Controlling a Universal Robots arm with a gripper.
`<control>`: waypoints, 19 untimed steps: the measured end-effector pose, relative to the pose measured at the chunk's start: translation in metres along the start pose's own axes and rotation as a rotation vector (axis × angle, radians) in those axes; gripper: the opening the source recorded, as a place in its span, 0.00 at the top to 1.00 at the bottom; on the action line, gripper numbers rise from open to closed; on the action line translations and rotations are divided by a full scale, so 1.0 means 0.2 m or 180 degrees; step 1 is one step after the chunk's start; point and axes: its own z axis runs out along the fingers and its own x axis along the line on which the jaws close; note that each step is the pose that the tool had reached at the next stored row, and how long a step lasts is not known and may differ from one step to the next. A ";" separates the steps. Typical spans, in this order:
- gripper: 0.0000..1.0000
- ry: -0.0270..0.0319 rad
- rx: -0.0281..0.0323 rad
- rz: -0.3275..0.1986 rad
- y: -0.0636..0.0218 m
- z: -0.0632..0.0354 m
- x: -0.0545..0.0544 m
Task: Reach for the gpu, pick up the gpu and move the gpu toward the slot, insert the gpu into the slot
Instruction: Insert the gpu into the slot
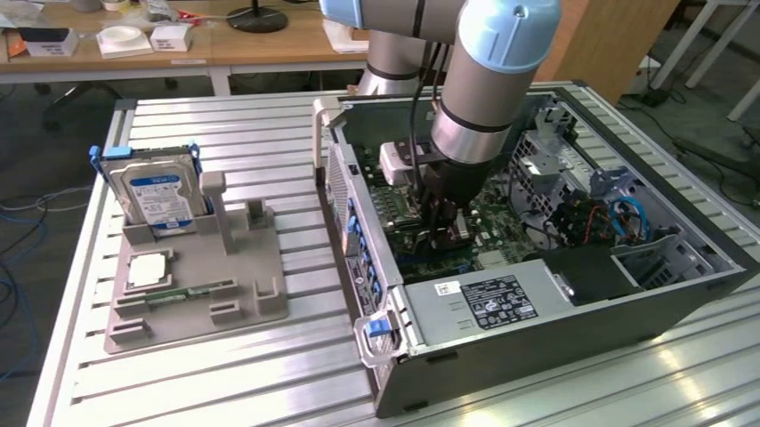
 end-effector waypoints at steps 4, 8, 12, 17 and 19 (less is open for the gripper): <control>0.62 0.0000 0.0002 0.0000 0.000 -0.010 0.00; 0.62 0.0000 0.0012 -0.0001 0.000 -0.040 0.00; 0.62 0.0000 0.0023 -0.0001 0.001 -0.077 0.00; 0.62 -0.0001 0.0044 -0.0002 0.001 -0.114 -0.01; 0.62 -0.0001 0.0052 -0.0002 0.003 -0.123 -0.01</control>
